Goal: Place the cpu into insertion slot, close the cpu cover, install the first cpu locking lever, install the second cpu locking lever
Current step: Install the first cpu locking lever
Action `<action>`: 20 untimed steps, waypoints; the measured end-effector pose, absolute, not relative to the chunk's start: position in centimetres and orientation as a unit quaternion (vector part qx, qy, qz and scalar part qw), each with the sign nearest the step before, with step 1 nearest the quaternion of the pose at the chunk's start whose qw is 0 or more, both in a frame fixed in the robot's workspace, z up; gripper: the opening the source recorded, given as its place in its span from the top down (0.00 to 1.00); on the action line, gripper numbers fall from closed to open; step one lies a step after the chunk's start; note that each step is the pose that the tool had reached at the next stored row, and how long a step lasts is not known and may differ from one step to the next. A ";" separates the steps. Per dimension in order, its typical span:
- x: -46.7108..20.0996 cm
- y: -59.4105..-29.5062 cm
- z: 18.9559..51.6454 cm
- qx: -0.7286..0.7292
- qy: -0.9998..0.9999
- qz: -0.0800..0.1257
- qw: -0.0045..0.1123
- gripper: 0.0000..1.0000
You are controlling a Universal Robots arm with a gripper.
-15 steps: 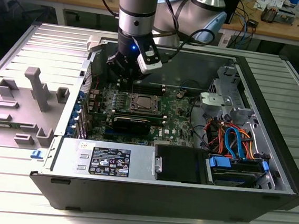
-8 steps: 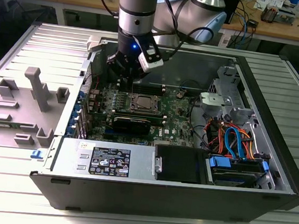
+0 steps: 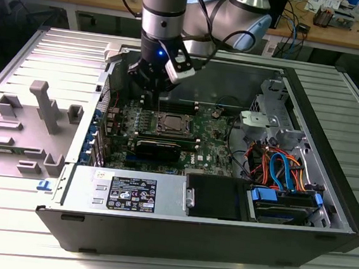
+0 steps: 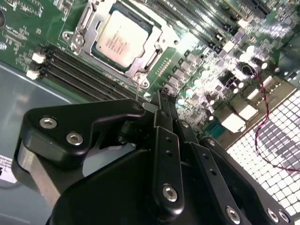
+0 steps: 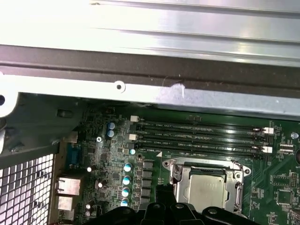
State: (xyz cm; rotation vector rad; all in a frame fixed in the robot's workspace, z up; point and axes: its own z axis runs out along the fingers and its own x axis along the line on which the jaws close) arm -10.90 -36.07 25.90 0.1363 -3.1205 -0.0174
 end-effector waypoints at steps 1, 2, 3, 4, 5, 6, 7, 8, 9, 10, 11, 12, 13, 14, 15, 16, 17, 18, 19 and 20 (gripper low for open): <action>-10.9 -35.9 25.9 0.044 -0.999 -0.006 0.009 0.89; -10.9 -35.7 25.9 0.044 -0.999 -0.006 0.009 0.89; -10.9 -35.5 25.9 0.044 -0.999 -0.006 0.009 0.89; -10.9 -35.4 25.9 0.044 -0.999 -0.006 0.009 0.89; -10.9 -35.3 25.9 0.044 -0.999 -0.006 0.009 0.89; -10.9 -35.2 25.9 0.044 -0.999 -0.006 0.009 0.89; -10.9 -35.1 25.9 0.044 -0.999 -0.006 0.009 0.89; -10.9 -35.0 25.9 0.044 -0.999 -0.006 0.009 0.89; -10.9 -35.0 25.9 0.044 -0.999 -0.006 0.009 0.89; -10.9 -34.9 25.9 0.044 -0.999 -0.006 0.009 0.89; -10.9 -34.8 25.9 0.044 -0.999 -0.006 0.009 0.89; -10.9 -34.7 25.9 0.044 -0.999 -0.006 0.009 0.89; -10.9 -34.6 25.9 0.044 -0.999 -0.006 0.009 0.89; -10.9 -34.6 25.9 0.044 -0.999 -0.006 0.009 0.89; -10.9 -34.6 25.9 0.044 -0.999 -0.006 0.009 0.89; -10.9 -34.6 25.9 0.044 -0.999 -0.006 0.009 0.89; -10.9 -34.5 25.9 0.044 -0.999 -0.006 0.009 0.89; -10.9 -34.5 25.9 0.044 -0.999 -0.006 0.009 0.89; -10.9 -34.5 25.9 0.044 -0.999 -0.006 0.009 0.89; -10.9 -34.5 25.9 0.044 -0.999 -0.006 0.009 0.89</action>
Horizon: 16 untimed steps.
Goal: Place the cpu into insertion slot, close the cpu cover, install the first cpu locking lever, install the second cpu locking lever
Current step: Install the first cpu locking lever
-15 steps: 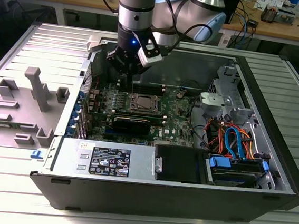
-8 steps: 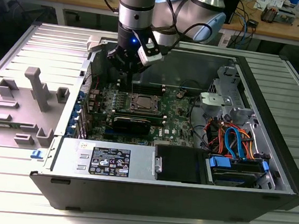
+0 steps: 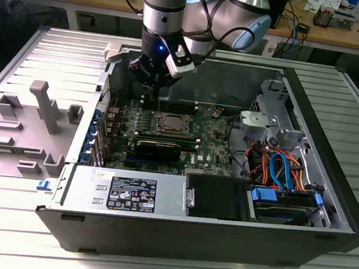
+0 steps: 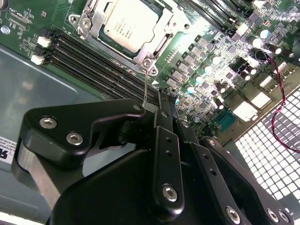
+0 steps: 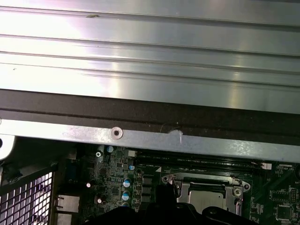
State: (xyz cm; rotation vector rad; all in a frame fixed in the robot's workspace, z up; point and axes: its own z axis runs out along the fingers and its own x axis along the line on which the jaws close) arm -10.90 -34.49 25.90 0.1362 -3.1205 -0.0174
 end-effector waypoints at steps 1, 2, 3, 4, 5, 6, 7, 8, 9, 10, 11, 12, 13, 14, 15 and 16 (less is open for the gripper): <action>-10.9 -34.5 25.9 0.044 -0.999 -0.006 0.009 0.89; -10.9 -34.5 25.9 0.044 -0.999 -0.006 0.009 0.89; -10.8 -34.5 25.9 0.044 -0.999 -0.006 0.009 0.89; -10.8 -34.5 25.9 0.044 -0.999 -0.006 0.009 0.89; -10.8 -34.5 25.9 0.044 -0.999 -0.006 0.009 0.89; -10.7 -34.5 25.9 0.044 -0.999 -0.006 0.009 0.89; -10.7 -34.5 25.9 0.044 -0.999 -0.006 0.009 0.89; -10.6 -34.5 25.9 0.044 -0.999 -0.006 0.009 0.89; -10.5 -34.5 25.9 0.044 -0.999 -0.006 0.009 0.89; -10.4 -34.5 25.9 0.044 -0.999 -0.006 0.009 0.89; -10.2 -34.5 25.9 0.044 -0.999 -0.006 0.009 0.89; -10.1 -34.5 25.9 0.044 -0.999 -0.006 0.009 0.89; -10.1 -34.5 25.9 0.044 -0.999 -0.006 0.009 0.89; -10.0 -34.5 25.9 0.044 -0.999 -0.006 0.009 0.89; -9.9 -34.5 25.8 0.044 -0.999 -0.006 0.009 0.89; -9.8 -34.5 25.8 0.044 -0.999 -0.006 0.009 0.89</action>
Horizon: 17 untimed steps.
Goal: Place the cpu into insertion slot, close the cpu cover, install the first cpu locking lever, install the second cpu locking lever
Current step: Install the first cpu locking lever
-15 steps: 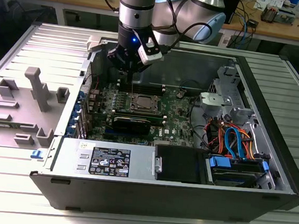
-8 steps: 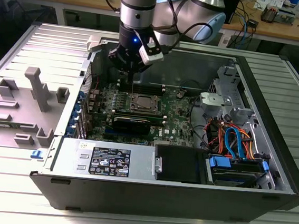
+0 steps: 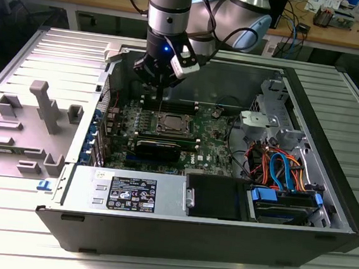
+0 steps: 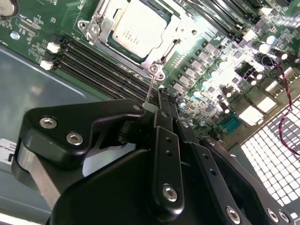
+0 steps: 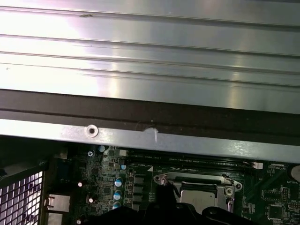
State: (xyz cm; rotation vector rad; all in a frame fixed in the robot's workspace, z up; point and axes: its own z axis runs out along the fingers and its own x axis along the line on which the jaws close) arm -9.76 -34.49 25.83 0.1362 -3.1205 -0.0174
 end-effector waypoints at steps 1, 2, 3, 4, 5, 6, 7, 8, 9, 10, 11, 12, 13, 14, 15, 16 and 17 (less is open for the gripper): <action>-9.6 -34.5 25.8 0.044 -0.999 -0.006 0.009 0.89; -9.5 -34.5 25.8 0.044 -0.999 -0.006 0.009 0.89; -9.4 -34.5 25.8 0.044 -0.999 -0.006 0.009 0.89; -9.3 -34.5 25.8 0.044 -0.999 -0.006 0.009 0.89; -9.2 -34.5 25.8 0.044 -0.999 -0.006 0.009 0.89; -9.2 -34.5 25.7 0.044 -0.999 -0.006 0.009 0.89; -9.1 -34.5 25.7 0.044 -0.999 -0.005 0.009 0.89; -9.1 -34.5 25.7 0.044 -0.999 -0.005 0.009 0.89; -9.1 -34.5 25.6 0.044 -0.999 -0.005 0.009 0.89; -9.1 -34.5 25.5 0.044 -0.999 -0.004 0.009 0.89; -9.1 -34.5 25.5 0.044 -0.999 -0.004 0.008 0.89; -9.1 -34.5 25.4 0.043 -0.999 -0.003 0.008 0.89; -9.1 -34.5 25.4 0.043 -0.999 -0.003 0.007 0.89; -9.1 -34.5 25.3 0.043 -0.999 -0.003 0.006 0.89; -9.1 -34.5 25.3 0.043 -0.999 -0.003 0.005 0.89; -9.1 -34.5 25.3 0.043 -0.999 -0.003 0.003 0.89; -9.1 -34.5 25.3 0.043 -0.999 -0.003 0.003 0.89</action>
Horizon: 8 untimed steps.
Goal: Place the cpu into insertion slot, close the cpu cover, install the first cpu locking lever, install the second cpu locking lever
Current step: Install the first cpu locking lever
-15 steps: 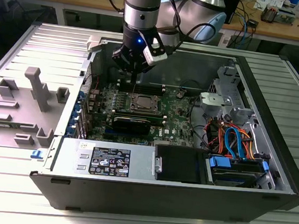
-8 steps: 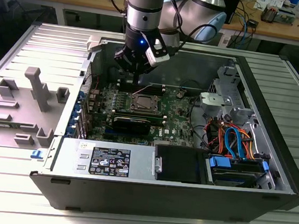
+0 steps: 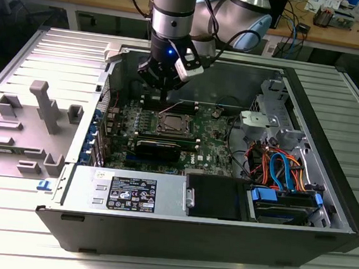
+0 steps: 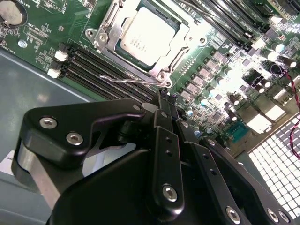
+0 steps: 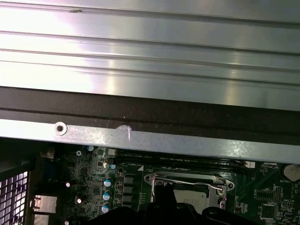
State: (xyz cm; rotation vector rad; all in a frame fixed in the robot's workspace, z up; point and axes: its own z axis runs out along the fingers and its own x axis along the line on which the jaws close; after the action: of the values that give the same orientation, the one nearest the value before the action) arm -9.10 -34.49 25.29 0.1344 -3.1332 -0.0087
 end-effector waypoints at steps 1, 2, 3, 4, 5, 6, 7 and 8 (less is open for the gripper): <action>-9.1 -34.5 25.3 0.043 -0.999 -0.003 0.003 0.89; -9.1 -34.5 25.3 0.043 -0.999 -0.003 0.002 0.89; -9.1 -34.5 25.3 0.043 -0.999 -0.003 0.002 0.89; -9.1 -34.5 25.3 0.043 -0.999 -0.003 0.002 0.89; -9.1 -34.5 25.3 0.043 -0.999 -0.003 0.002 0.89; -9.1 -34.5 25.3 0.043 -0.999 -0.003 0.002 0.89; -9.1 -34.5 25.2 0.043 -0.999 -0.003 0.002 0.89; -9.1 -34.5 25.2 0.043 -0.999 -0.003 0.002 0.89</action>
State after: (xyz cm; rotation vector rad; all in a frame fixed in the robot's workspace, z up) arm -9.11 -34.49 25.21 0.1345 -3.1356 -0.0084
